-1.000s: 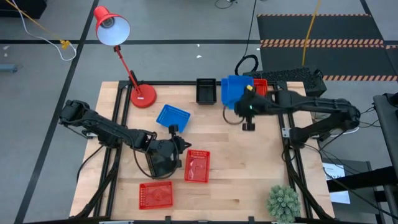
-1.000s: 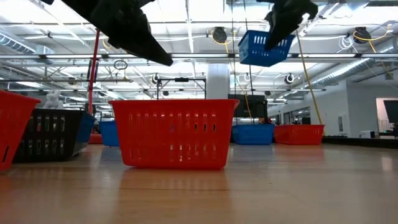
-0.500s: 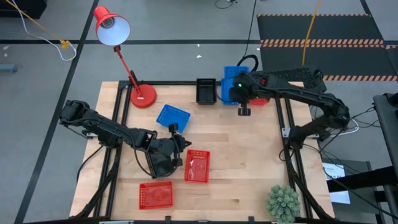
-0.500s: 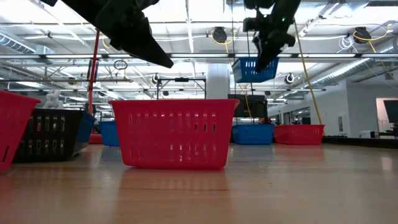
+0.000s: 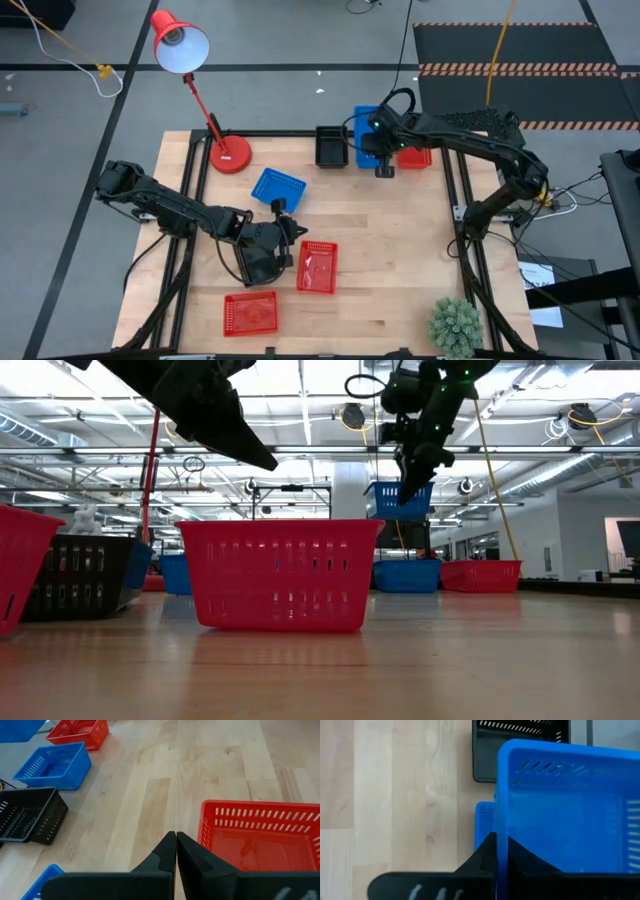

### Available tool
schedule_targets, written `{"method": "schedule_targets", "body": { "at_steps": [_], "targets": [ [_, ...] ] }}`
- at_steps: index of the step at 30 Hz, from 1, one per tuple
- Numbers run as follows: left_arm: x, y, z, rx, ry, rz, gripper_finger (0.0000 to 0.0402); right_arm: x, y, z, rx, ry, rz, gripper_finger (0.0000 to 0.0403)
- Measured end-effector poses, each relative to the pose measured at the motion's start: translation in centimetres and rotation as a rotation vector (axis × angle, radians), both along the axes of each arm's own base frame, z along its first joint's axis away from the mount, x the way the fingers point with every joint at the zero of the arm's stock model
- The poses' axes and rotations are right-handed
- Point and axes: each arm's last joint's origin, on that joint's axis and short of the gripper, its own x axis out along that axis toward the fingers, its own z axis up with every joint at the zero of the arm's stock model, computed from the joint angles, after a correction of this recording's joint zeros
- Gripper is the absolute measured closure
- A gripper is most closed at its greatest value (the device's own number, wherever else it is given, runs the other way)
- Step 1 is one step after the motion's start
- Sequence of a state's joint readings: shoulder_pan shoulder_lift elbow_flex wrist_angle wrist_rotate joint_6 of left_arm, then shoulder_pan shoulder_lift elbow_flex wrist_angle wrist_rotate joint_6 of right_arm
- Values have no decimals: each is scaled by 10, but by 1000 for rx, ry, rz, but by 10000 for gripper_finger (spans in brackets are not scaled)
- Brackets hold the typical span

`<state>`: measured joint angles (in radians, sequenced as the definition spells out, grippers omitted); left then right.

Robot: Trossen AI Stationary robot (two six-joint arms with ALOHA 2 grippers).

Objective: Stack baskets by color
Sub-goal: Stack the bottom blue basket on top of the top blue basket

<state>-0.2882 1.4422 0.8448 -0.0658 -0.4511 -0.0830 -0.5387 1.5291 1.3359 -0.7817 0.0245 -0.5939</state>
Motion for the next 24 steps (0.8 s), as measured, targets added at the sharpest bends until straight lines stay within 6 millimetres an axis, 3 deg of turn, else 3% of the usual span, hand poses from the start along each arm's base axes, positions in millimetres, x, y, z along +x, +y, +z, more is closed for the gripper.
{"method": "schedule_targets", "body": {
  "at_steps": [24],
  "targets": [
    [-1, 0, -1, 4, 11, 0, 385, -19, -17, -66, -24, -36, -25, 403]
  ]
}}
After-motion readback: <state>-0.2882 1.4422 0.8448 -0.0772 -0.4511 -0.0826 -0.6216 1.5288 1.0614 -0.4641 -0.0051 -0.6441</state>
